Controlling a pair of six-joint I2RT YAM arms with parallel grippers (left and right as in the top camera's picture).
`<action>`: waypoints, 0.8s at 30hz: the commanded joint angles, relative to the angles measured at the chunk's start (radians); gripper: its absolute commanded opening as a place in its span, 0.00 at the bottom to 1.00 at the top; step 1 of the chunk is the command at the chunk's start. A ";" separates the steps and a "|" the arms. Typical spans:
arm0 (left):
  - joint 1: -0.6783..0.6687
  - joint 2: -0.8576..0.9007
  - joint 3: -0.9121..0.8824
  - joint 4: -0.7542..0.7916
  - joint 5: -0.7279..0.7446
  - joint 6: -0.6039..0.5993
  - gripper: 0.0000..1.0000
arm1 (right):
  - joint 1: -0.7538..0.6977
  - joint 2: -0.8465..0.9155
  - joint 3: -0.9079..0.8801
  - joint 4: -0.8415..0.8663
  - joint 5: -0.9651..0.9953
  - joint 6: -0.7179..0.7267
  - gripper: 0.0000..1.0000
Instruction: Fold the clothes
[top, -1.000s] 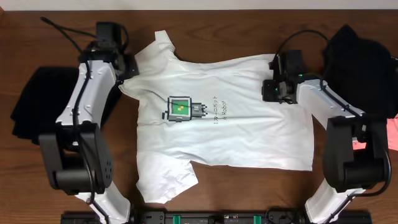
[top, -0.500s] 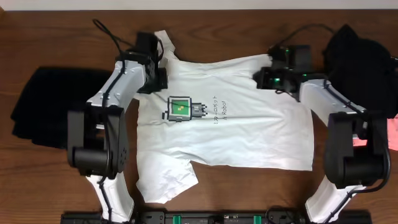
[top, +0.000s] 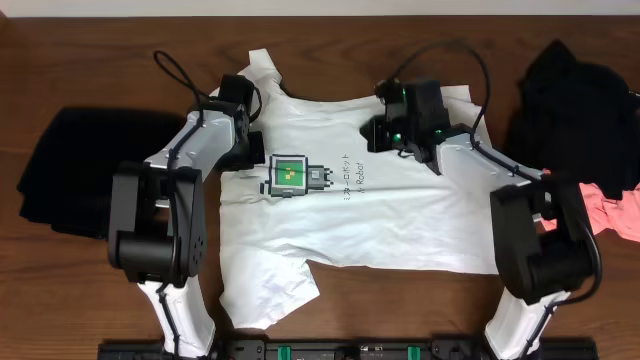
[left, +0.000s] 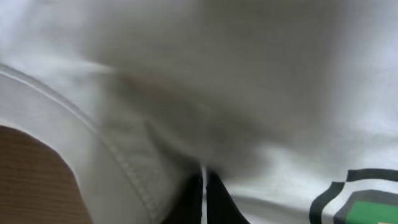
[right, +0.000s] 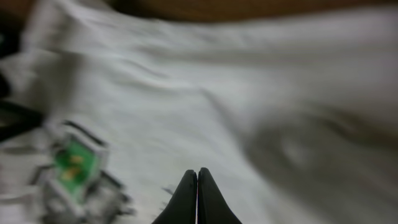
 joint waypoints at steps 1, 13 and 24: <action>0.007 0.037 -0.071 -0.018 -0.023 -0.013 0.06 | -0.043 0.027 0.000 -0.039 0.135 -0.004 0.03; 0.007 0.037 -0.072 -0.097 -0.023 -0.013 0.06 | -0.242 0.039 0.000 -0.183 0.293 -0.010 0.03; 0.007 0.037 -0.072 -0.167 -0.023 -0.013 0.06 | -0.312 0.154 0.000 -0.247 0.491 -0.017 0.01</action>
